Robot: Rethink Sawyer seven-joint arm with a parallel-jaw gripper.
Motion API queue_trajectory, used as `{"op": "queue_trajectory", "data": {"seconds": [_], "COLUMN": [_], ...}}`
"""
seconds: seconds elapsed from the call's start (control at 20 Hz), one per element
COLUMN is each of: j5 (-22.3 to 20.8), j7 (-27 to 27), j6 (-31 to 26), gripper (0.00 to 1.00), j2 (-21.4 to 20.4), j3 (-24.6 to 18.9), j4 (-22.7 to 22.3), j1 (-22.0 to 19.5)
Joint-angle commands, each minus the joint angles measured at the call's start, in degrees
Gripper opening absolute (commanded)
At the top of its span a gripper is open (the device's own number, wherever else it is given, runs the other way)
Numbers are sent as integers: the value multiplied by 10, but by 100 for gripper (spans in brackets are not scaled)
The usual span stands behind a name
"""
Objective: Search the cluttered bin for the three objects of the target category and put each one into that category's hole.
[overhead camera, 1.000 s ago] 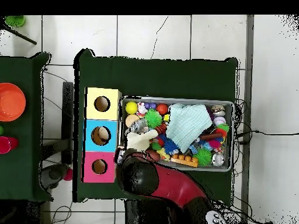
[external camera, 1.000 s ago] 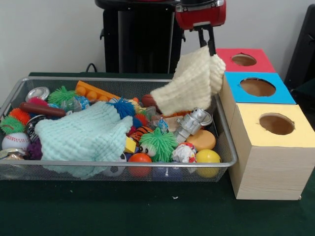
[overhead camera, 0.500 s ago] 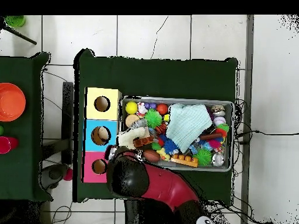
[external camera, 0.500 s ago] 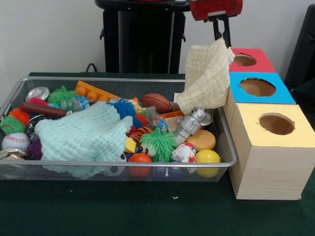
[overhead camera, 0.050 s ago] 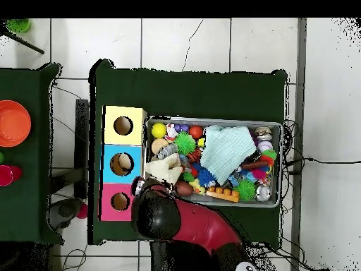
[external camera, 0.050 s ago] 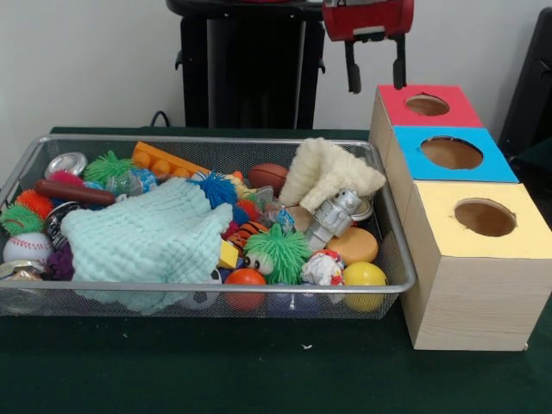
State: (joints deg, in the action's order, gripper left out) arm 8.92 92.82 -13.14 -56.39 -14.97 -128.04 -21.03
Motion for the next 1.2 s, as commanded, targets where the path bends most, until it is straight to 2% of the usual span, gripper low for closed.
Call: {"op": "queue_trajectory", "data": {"seconds": [0.05,0.4,0.5,1.0,1.2], "j5": [-91,-202,-223,-289,-315], "j7": [9,-41,-41,-34,-16], "j6": [-47,-73,-72,-54,-26], "gripper": [100,100,100,100,100], "j2": [30,35,39,66,94], "j3": [82,86,84,52,61], "j4": [90,150,158,173,178], "j1": [21,14,5,-54,-66]}}
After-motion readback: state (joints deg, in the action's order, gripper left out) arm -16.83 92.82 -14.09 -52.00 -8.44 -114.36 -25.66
